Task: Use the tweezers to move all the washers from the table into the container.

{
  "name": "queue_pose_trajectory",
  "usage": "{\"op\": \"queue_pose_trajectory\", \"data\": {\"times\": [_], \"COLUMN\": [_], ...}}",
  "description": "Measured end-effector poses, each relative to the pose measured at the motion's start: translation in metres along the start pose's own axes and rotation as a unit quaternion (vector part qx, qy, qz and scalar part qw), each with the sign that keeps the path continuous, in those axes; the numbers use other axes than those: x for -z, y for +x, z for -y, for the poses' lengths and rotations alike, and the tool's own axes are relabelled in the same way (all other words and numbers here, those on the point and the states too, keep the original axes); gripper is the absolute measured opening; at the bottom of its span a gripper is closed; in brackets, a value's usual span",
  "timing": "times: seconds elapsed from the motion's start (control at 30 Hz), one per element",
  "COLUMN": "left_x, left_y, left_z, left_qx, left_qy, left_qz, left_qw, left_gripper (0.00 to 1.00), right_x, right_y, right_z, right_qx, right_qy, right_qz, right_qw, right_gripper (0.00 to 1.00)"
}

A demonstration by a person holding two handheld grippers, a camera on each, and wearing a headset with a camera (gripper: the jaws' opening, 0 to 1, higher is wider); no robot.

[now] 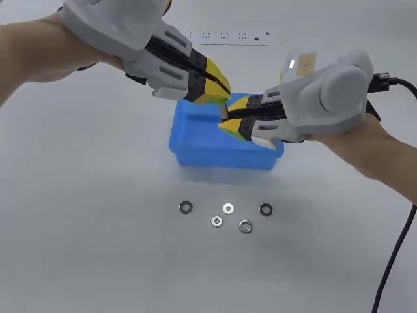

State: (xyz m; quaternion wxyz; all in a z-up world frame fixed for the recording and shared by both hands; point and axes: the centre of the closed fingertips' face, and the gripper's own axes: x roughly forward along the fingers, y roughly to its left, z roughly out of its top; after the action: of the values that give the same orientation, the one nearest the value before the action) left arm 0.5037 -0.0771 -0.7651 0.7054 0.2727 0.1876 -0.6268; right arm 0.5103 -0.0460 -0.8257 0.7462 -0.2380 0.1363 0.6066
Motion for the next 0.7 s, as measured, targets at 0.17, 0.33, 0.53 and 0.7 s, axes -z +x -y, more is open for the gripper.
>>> {"op": "queue_pose_trajectory", "data": {"times": [0.17, 0.33, 0.53, 0.7], "left_x": [0.01, 0.017, 0.021, 0.019], "left_y": [0.008, 0.012, 0.014, 0.016], "left_z": [-0.003, -0.001, -0.002, 0.0], "left_qx": [0.006, 0.008, 0.009, 0.01], "left_qy": [-0.011, -0.018, -0.028, -0.029], "left_qz": [-0.003, -0.005, -0.002, 0.0], "left_qw": [0.9999, 0.9998, 0.9996, 0.9995], "left_gripper": [0.06, 0.06, 0.06, 0.06], "right_x": [0.01, 0.017, 0.02, 0.021], "right_y": [0.006, 0.009, 0.011, 0.011], "right_z": [-0.001, -0.003, -0.004, -0.003], "right_qx": [-0.006, -0.009, -0.009, -0.009], "right_qy": [0.01, 0.015, 0.02, 0.02], "right_qz": [-0.005, -0.009, -0.012, -0.014], "right_qw": [0.9999, 0.9998, 0.9997, 0.9997], "right_gripper": [0.09, 0.1, 0.1, 0.1]}}
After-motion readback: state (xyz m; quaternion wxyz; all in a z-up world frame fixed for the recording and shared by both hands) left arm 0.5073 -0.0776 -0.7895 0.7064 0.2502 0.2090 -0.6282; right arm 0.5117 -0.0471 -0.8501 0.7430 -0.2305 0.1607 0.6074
